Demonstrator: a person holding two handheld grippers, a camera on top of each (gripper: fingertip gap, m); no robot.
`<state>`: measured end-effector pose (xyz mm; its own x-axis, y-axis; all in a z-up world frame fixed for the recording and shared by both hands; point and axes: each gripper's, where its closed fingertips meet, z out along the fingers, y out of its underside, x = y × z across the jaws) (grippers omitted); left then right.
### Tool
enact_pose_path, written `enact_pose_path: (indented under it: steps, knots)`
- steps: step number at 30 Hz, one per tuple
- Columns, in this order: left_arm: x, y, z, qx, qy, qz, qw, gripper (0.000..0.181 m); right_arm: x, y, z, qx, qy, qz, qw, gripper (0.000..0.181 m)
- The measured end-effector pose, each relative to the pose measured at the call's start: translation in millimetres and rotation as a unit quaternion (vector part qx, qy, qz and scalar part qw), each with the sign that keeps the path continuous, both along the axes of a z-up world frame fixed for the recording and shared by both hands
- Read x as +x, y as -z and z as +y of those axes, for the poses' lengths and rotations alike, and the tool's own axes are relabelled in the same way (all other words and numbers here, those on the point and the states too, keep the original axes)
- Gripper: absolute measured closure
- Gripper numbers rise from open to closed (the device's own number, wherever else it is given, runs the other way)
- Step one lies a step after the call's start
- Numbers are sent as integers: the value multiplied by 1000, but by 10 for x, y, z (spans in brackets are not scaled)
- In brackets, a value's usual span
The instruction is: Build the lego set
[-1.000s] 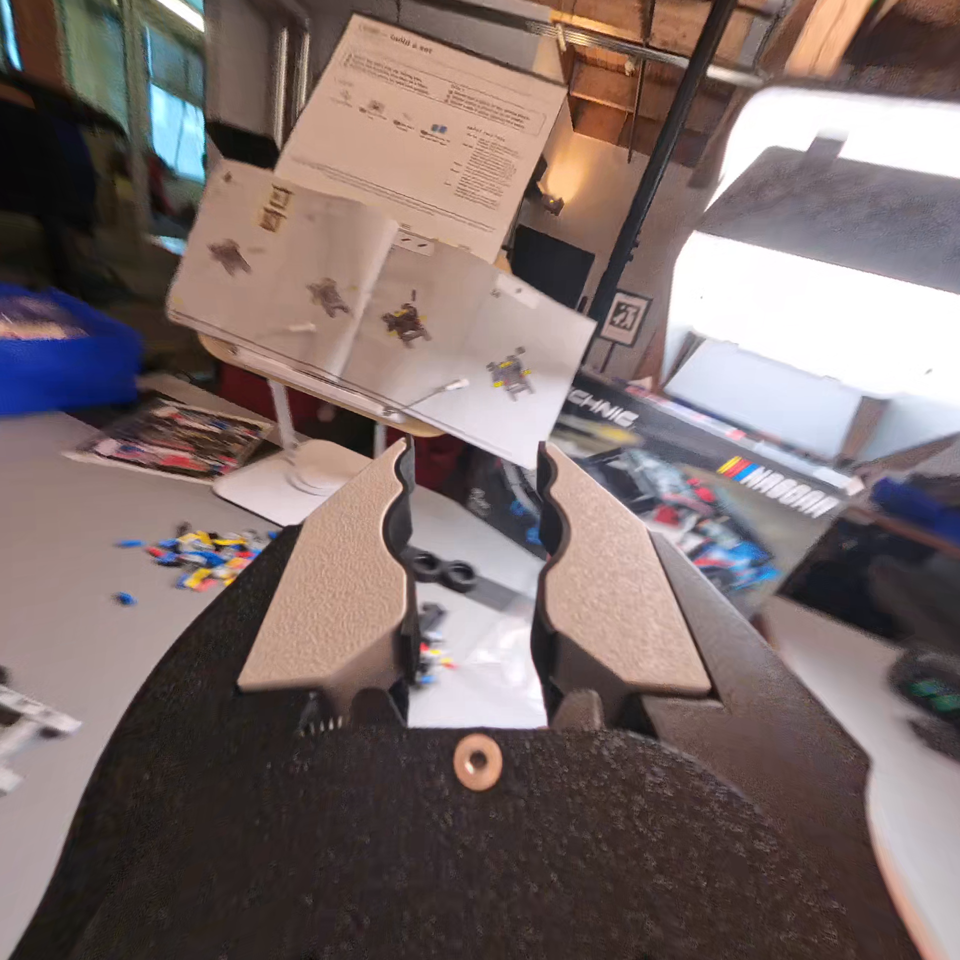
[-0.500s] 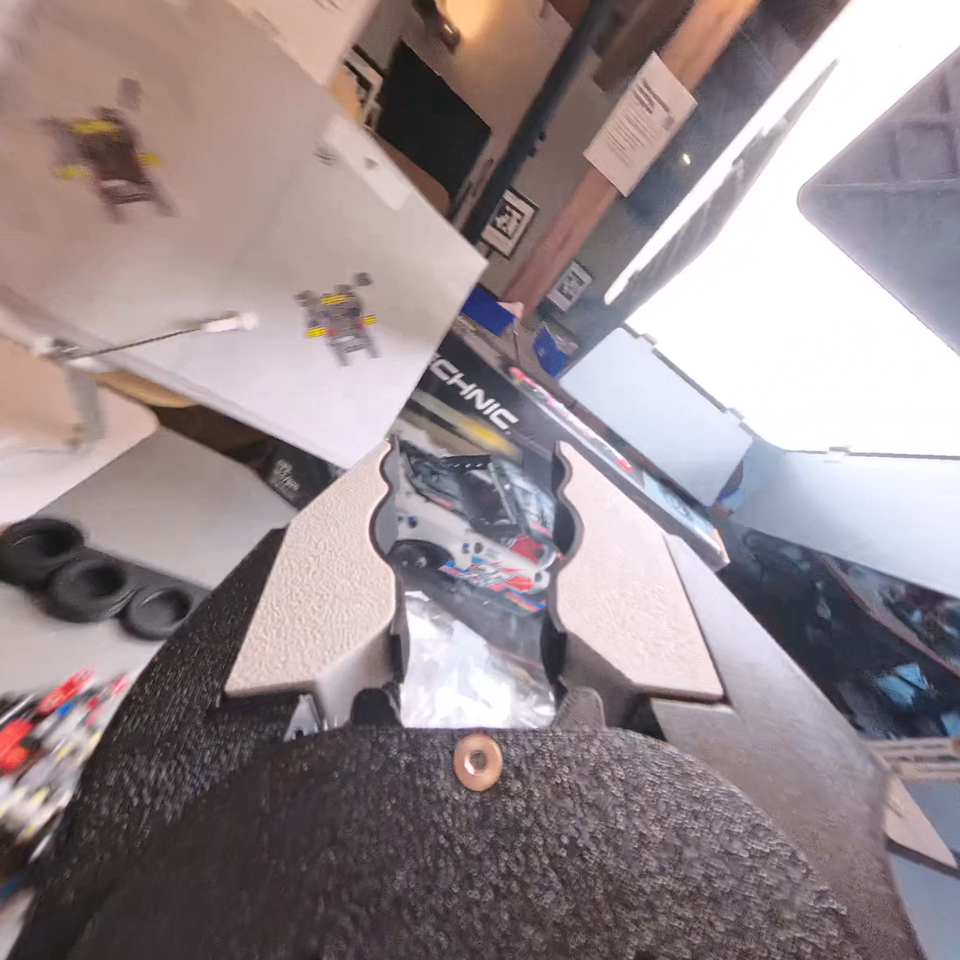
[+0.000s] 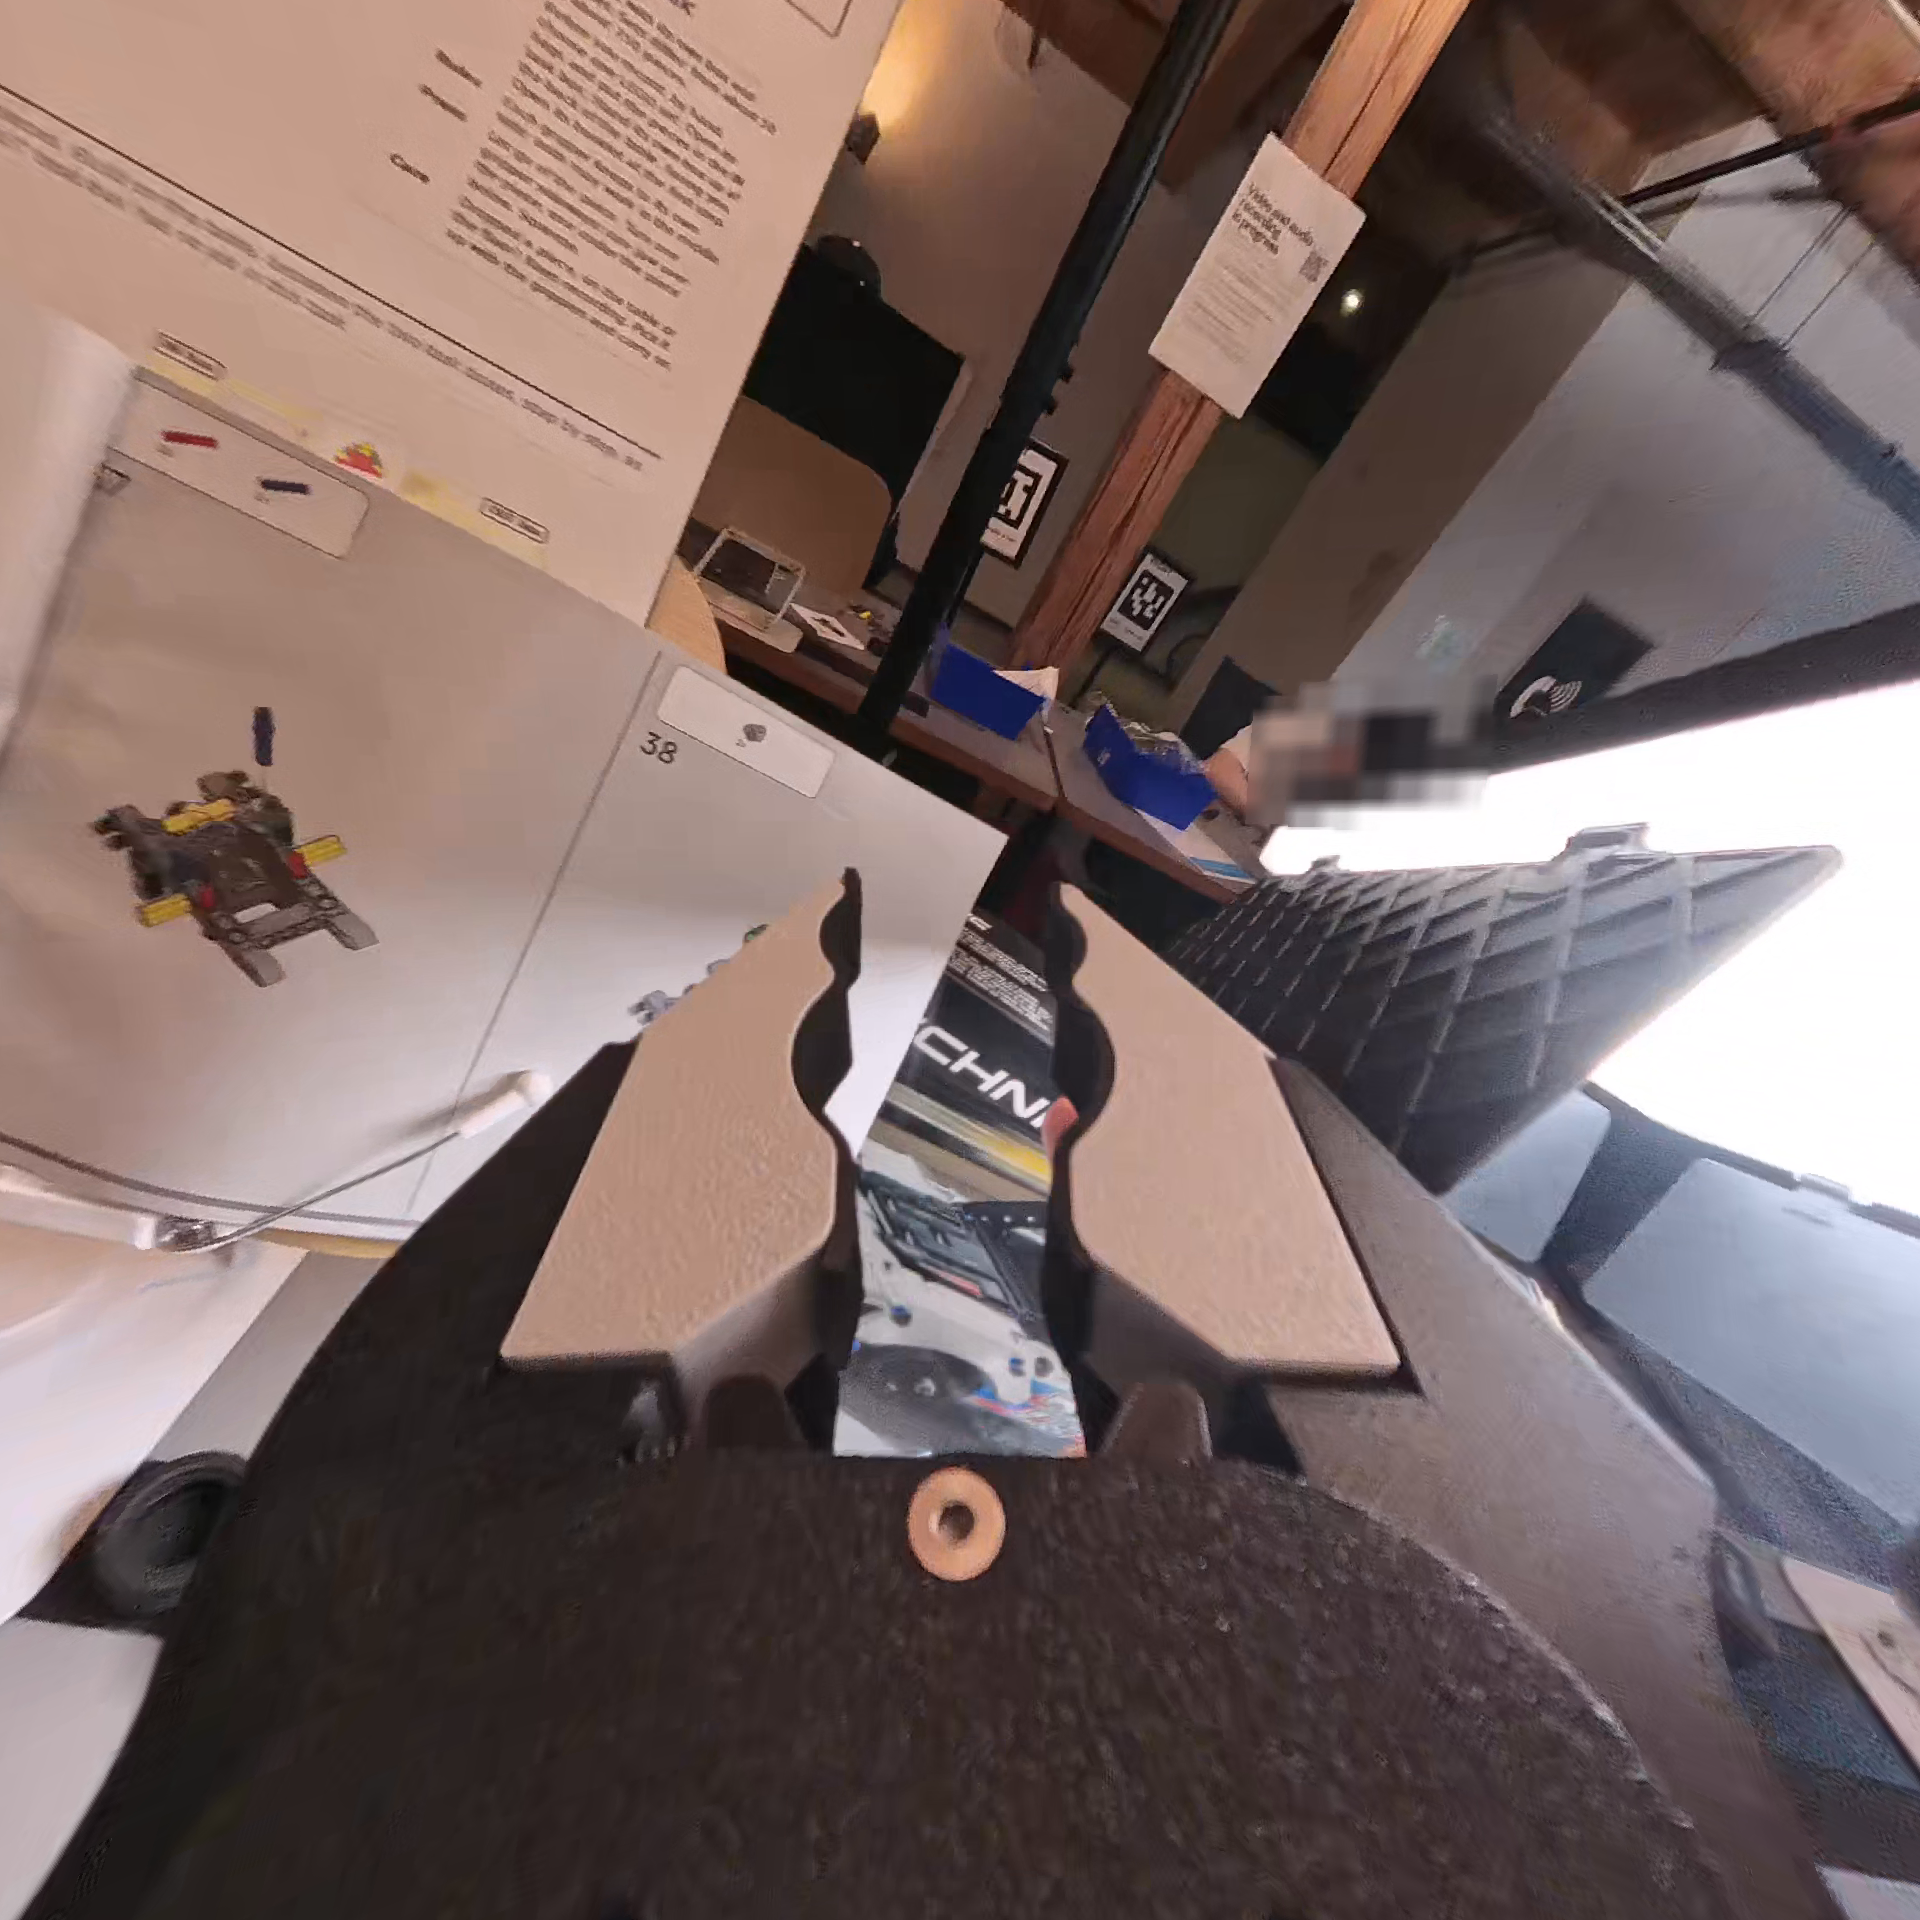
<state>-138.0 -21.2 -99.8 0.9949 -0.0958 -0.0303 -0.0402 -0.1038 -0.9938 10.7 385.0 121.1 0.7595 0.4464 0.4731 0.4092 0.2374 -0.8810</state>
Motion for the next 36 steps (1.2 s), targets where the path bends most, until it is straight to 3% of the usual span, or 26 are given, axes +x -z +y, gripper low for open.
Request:
enact_pose_path:
  steps: [3,6,9,15,20,26,31,36]
  knots:
    - [20,-31,-19,4,4,4,1000,157,95,116,-78,-5,16,12,1000,141]
    - [28,-42,-24,6,9,1,1000,157,328,346,26,-35,44,58,997,123]
    - [53,-33,-21,4,13,-3,1000,157,443,330,170,-12,39,90,995,107]
    - [75,-17,-16,0,15,5,1000,156,185,57,110,20,-35,62,997,109]
    - [79,14,-6,-6,14,3,1000,156,-18,-125,77,35,-45,25,998,109]
    - [103,30,-3,-8,17,7,1000,156,6,-57,84,0,-43,21,999,110]
    - [112,45,-2,-11,19,6,1000,156,30,133,-341,-13,-96,30,995,110]
    - [88,10,-15,-4,11,9,1000,156,234,456,-1420,-9,-191,90,977,114]
